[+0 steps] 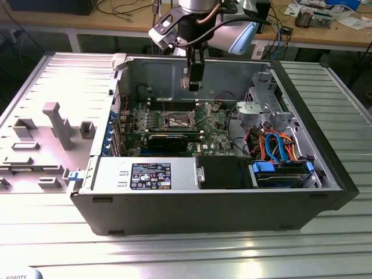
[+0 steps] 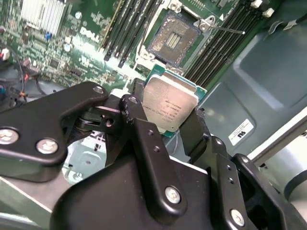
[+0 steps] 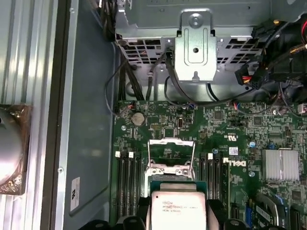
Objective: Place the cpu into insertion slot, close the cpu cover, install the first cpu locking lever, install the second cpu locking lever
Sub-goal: 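Place the cpu into insertion slot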
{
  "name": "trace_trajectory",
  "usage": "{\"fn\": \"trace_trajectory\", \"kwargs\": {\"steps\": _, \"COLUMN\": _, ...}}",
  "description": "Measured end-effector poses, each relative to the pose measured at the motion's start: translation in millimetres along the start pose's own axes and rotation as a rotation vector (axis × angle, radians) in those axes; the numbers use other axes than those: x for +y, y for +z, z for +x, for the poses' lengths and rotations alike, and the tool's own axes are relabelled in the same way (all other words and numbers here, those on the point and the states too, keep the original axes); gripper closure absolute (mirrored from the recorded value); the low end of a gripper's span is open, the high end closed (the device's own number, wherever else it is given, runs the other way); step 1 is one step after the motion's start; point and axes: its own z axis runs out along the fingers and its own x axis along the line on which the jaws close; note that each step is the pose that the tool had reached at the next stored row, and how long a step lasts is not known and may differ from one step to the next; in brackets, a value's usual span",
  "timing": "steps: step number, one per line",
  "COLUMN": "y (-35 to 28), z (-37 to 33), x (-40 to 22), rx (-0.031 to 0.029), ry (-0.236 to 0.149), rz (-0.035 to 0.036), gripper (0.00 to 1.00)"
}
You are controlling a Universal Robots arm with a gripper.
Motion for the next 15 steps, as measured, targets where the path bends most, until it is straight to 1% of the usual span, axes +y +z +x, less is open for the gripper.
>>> {"fn": "trace_trajectory", "kwargs": {"steps": 1, "y": 2.1, "z": -0.1, "x": -0.1, "rx": -0.0004, "ry": 0.008, "rz": 0.0032, "gripper": 0.46}}
{"fn": "trace_trajectory", "kwargs": {"steps": 4, "y": 4.4, "z": -0.1, "x": -0.2, "rx": -0.0005, "ry": 0.009, "rz": 0.0034, "gripper": 0.46}}
{"fn": "trace_trajectory", "kwargs": {"steps": 7, "y": 4.6, "z": -0.1, "x": -0.2, "rx": -0.0005, "ry": 0.009, "rz": 0.0033, "gripper": 0.46}}
{"fn": "trace_trajectory", "kwargs": {"steps": 9, "y": 5.0, "z": -0.1, "x": -0.2, "rx": -0.0005, "ry": 0.009, "rz": 0.0019, "gripper": 0.46}}
{"fn": "trace_trajectory", "kwargs": {"steps": 15, "y": 5.9, "z": -0.1, "x": -0.2, "rx": -0.0004, "ry": 0.009, "rz": 0.0018, "gripper": 0.46}}
